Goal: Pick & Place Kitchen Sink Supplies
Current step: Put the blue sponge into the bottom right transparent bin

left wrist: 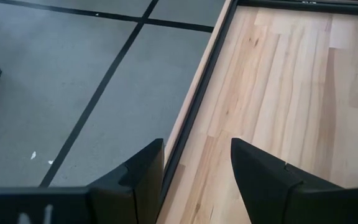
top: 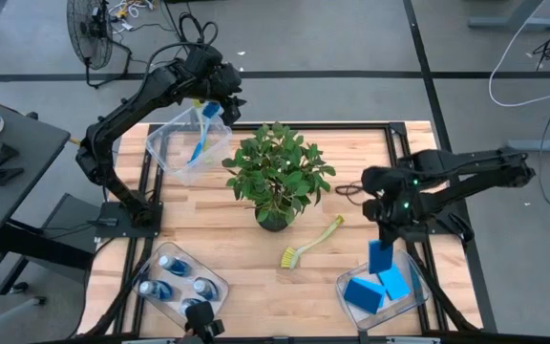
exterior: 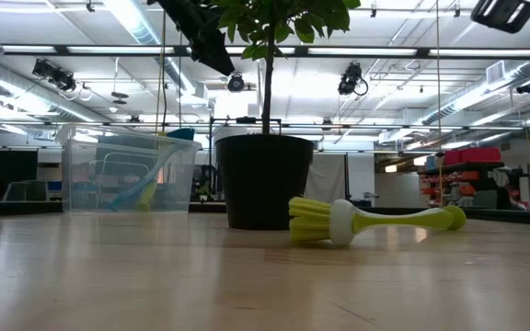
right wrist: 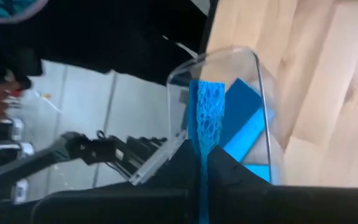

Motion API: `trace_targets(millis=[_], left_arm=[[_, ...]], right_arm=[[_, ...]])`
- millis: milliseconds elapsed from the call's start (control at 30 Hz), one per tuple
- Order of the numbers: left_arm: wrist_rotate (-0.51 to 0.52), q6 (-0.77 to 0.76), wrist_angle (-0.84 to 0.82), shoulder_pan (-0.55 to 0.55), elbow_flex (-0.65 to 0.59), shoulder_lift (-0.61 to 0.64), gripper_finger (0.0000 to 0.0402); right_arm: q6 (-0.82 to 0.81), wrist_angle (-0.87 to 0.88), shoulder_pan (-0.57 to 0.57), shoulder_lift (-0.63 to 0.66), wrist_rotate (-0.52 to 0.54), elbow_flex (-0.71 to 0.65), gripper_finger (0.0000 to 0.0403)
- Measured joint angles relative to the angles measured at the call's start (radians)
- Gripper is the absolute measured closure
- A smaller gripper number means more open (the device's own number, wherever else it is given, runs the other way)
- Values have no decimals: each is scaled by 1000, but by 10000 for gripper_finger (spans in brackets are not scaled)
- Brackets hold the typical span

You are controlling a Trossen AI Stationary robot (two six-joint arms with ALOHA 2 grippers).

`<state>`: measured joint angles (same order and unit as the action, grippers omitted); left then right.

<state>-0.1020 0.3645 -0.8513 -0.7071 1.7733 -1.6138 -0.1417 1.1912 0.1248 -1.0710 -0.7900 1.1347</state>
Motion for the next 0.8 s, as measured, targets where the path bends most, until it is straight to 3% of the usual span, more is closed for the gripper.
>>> trace_targets(millis=[233, 800], left_arm=[[0, 23, 1, 0, 0, 0, 211], [0, 24, 3, 0, 0, 0, 211]], right_arm=[[-104, -17, 149, -4, 99, 0, 395], [-380, -144, 371, -44, 94, 0, 387]])
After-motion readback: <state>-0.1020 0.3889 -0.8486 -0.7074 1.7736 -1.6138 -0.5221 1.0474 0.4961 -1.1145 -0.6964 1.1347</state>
